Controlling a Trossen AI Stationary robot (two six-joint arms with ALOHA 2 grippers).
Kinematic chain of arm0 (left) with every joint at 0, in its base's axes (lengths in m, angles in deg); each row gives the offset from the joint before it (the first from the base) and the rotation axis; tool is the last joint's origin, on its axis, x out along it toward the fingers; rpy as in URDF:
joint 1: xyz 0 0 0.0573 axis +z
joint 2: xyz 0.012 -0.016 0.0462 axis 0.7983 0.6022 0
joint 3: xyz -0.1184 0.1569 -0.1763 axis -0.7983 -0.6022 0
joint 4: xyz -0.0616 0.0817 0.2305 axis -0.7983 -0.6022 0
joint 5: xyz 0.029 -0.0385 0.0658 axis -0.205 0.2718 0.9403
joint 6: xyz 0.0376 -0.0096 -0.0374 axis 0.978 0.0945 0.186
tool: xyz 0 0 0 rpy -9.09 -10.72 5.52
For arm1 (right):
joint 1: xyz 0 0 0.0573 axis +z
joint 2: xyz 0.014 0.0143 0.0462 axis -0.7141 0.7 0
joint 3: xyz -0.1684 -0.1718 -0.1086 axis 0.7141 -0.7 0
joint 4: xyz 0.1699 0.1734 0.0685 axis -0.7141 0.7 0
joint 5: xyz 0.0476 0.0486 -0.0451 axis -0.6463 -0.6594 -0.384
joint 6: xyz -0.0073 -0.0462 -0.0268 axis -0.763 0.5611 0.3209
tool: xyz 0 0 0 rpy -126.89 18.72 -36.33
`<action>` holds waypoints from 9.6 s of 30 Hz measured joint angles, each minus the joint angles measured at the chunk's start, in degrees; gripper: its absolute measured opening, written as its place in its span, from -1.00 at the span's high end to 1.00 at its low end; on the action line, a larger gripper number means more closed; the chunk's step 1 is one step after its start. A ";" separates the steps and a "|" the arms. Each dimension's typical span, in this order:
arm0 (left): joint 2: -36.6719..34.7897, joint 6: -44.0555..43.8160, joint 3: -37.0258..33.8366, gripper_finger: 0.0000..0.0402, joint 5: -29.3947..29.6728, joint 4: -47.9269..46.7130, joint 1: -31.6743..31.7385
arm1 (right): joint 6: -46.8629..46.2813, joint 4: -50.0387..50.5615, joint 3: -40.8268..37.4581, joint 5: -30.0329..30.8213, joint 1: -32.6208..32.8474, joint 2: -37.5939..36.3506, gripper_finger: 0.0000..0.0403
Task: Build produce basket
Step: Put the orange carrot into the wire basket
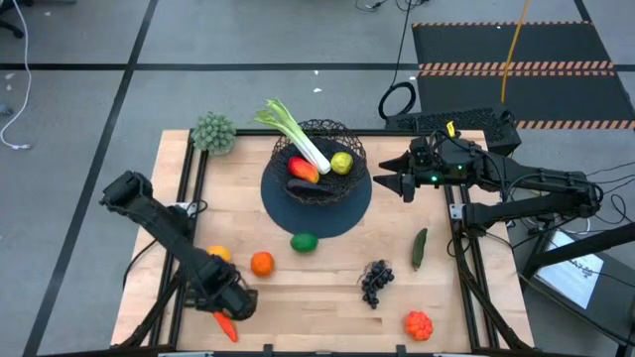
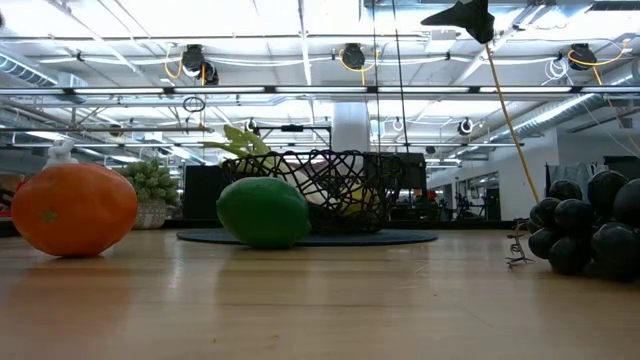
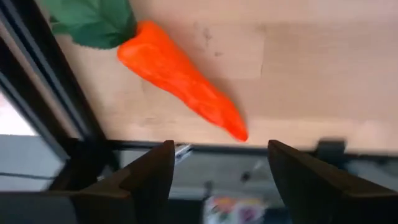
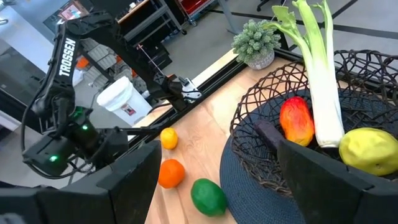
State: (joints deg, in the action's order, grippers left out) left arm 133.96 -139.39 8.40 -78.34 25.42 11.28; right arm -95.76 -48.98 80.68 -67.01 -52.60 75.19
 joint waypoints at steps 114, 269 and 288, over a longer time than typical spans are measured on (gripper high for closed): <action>-33.14 80.76 0.04 0.24 -7.91 60.35 52.93 | -25.74 -12.26 0.02 11.72 10.09 5.07 -0.55; 6.33 100.53 9.84 0.24 -14.85 69.18 77.80 | -2.55 -9.49 -0.02 24.27 5.85 2.67 -0.55; 18.66 126.79 9.90 0.24 4.10 68.52 77.66 | -7.98 -13.00 -0.02 30.78 5.86 2.69 -0.55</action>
State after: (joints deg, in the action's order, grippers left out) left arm 152.62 -12.61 18.30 -74.24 93.94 88.94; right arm -103.74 -61.98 80.66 -36.22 -46.74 77.87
